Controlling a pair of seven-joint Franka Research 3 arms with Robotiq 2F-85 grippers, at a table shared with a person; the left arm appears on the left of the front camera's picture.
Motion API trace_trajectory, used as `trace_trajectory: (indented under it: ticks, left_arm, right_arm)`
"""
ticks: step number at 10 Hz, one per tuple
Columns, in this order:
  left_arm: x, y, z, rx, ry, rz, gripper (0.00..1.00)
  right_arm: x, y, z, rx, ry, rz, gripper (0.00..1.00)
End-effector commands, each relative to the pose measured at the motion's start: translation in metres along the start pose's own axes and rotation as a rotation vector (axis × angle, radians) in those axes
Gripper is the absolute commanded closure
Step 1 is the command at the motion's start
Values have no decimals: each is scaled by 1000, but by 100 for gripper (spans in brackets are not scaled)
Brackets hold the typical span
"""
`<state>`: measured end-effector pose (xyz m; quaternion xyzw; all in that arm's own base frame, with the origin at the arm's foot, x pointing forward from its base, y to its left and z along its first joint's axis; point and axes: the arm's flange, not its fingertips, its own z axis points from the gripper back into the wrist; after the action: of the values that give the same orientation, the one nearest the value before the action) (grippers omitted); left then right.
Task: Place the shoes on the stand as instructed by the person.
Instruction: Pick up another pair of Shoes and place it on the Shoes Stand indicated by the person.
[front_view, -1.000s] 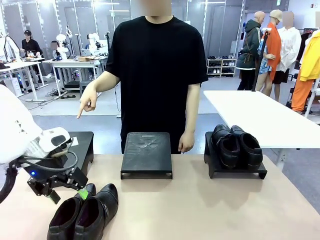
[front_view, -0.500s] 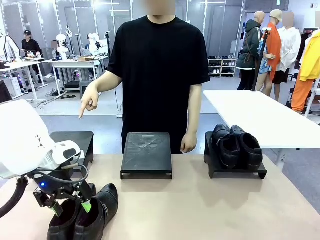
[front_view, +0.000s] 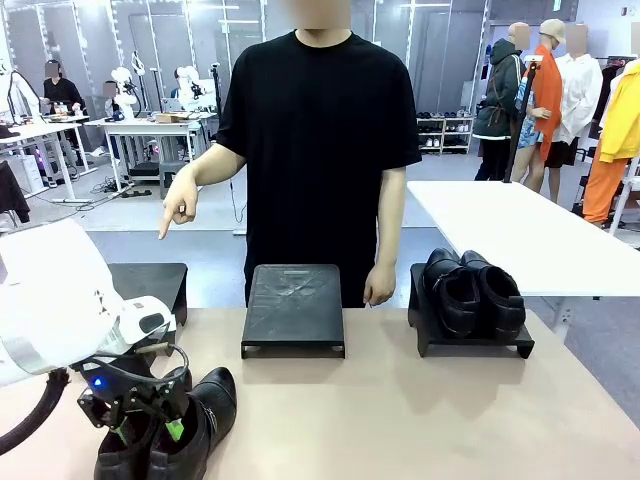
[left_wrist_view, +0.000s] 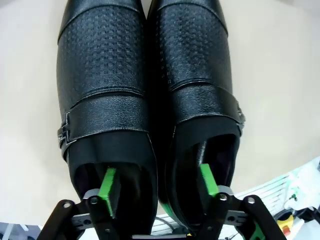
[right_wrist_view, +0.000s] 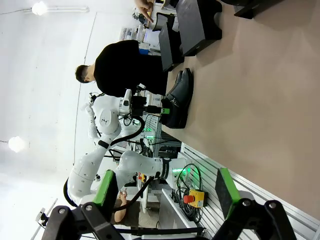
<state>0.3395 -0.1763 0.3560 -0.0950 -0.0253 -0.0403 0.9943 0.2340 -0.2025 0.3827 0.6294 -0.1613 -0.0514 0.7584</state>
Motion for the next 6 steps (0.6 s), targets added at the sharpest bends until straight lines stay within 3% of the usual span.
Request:
trace_trajectory:
  ticks: [1, 2, 6]
  left_arm:
    - [11, -3, -14, -11, 15, 30, 63]
    - [11, -7, -14, -15, 20, 12, 100]
    - [11, -6, -7, -12, 40, 22, 100]
  right_arm:
    - [0, 0, 2, 4, 1, 20, 0]
    - [0, 0, 2, 4, 1, 20, 0]
    - [0, 0, 2, 4, 1, 20, 0]
